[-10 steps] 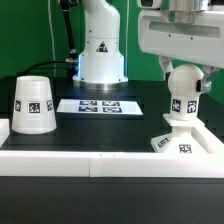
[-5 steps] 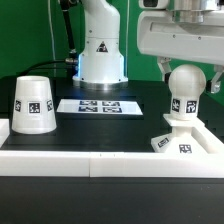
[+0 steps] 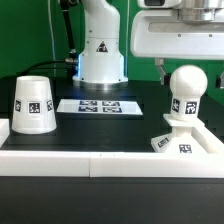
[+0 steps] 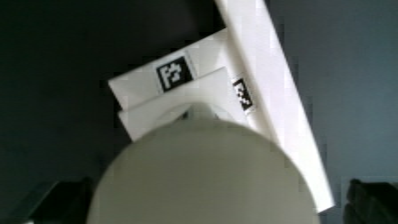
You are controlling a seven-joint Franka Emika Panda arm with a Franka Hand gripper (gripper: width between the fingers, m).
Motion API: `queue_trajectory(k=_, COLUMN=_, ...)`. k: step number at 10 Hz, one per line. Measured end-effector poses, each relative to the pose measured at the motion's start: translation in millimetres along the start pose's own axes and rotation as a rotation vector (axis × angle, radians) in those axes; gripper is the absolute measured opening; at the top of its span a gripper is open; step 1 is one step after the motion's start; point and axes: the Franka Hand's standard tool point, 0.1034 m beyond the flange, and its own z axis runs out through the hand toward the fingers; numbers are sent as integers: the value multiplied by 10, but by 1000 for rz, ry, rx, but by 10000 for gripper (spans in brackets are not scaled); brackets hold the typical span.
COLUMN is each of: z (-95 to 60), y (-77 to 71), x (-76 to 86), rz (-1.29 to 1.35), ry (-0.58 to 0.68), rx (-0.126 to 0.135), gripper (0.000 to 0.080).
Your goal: Assemble lamp
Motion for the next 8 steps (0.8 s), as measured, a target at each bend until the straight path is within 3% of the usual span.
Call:
queue_trajectory(k=4, z=-32, y=31, x=74, rz=-585, ry=39, rx=-4, gripper=699)
queue_trajectory(k=8, z=-17, y=64, x=84, rz=-814, ry=36, rx=-15, gripper=699)
